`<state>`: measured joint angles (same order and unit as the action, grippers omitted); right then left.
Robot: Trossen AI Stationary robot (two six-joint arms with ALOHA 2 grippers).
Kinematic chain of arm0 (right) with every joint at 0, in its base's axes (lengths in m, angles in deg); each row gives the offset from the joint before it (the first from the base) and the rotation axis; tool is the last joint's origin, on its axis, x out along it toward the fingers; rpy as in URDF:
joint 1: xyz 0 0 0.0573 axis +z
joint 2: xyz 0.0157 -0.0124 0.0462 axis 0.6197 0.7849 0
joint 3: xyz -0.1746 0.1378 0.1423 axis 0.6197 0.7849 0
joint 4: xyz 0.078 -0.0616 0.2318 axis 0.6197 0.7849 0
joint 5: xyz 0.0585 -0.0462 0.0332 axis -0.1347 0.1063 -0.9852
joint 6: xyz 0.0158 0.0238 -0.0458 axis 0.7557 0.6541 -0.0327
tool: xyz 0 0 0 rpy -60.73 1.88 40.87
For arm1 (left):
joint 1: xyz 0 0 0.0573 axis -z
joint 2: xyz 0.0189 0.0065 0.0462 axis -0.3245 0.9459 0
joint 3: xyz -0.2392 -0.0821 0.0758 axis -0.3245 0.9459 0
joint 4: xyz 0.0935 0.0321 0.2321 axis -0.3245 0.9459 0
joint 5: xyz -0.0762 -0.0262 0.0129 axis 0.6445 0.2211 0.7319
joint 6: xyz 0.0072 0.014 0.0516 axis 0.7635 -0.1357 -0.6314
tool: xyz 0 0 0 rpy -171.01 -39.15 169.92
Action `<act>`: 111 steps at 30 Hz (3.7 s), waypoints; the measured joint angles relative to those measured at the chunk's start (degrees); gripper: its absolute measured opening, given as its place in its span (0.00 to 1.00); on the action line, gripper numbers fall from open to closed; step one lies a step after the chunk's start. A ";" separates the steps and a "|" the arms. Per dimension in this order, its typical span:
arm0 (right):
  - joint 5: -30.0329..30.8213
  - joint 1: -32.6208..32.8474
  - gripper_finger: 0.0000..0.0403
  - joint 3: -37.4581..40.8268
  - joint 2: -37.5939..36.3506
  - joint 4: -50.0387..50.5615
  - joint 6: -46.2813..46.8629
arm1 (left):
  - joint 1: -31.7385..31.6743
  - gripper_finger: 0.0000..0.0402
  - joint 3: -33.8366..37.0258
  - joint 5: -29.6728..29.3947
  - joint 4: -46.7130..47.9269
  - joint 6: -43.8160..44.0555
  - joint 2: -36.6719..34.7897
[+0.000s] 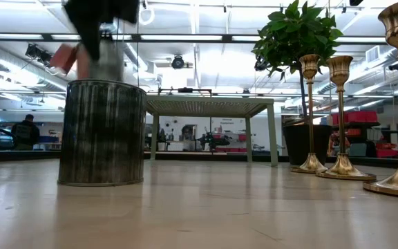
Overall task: Pick & Place candle stick holders
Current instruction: Put the top silver scented candle on the shelf
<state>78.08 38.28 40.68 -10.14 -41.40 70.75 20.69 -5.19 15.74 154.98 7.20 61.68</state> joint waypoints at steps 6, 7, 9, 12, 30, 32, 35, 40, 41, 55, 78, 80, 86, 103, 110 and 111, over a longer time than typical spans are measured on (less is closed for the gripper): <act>0.00 0.00 0.09 -0.01 0.02 0.00 0.00 | -1.51 0.91 -12.00 -3.70 3.65 -0.79 0.00; -0.02 0.00 0.09 0.00 0.02 0.00 0.00 | -2.27 0.91 -13.63 -3.72 3.72 -1.40 0.00; -0.04 0.00 0.09 0.00 0.00 0.00 0.00 | -3.88 0.91 -16.88 -4.22 3.85 -1.75 0.00; 0.00 0.00 0.09 0.00 0.00 -0.02 0.00 | -7.17 0.91 -22.33 -4.71 4.26 -4.19 1.36; -0.04 0.00 0.09 0.00 0.02 -0.02 0.09 | -30.17 0.91 -58.40 2.05 11.89 -25.61 34.80; -0.02 0.00 0.09 -0.02 0.02 0.00 0.05 | -31.97 0.91 -59.73 2.05 10.92 -27.15 37.09; 0.02 0.00 0.09 0.00 0.02 0.09 -0.88 | -34.80 0.91 -57.68 2.56 9.08 -29.86 38.45; 0.06 0.00 0.09 0.00 0.00 0.15 -2.86 | -37.88 0.91 -58.02 2.34 8.28 -29.45 41.38; 0.09 0.00 0.09 0.00 0.02 0.32 -3.18 | -38.18 0.91 -58.02 2.38 7.85 -29.43 41.42; 0.07 0.00 0.09 0.00 0.02 0.50 -3.89 | -36.05 0.91 -58.11 11.53 -4.34 -30.21 41.66; 0.02 0.00 0.09 0.00 0.02 2.71 -2.78 | -35.08 0.91 -57.98 5.91 -2.08 -31.26 42.12; 0.00 0.00 0.09 0.00 0.02 2.73 -2.78 | -35.41 0.91 -57.89 4.82 -0.75 -31.22 42.47; 0.02 0.00 0.09 0.00 0.02 2.71 -2.76 | -36.39 0.91 -57.93 -0.69 6.39 -31.27 41.83; 0.02 0.00 0.09 0.00 0.02 2.62 -2.77 | -43.89 0.91 -58.22 4.14 14.67 -28.64 41.09; 0.02 -0.01 0.09 0.00 0.02 2.60 -2.78 | -44.74 0.91 -57.66 5.08 14.59 -28.65 41.16; 0.02 0.00 0.09 0.00 0.02 2.60 -2.78 | -44.74 0.91 -57.67 5.22 14.53 -28.62 41.16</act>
<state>78.10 38.28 40.68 -10.12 -38.80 67.97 -24.05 -62.86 20.96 169.51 -21.42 102.84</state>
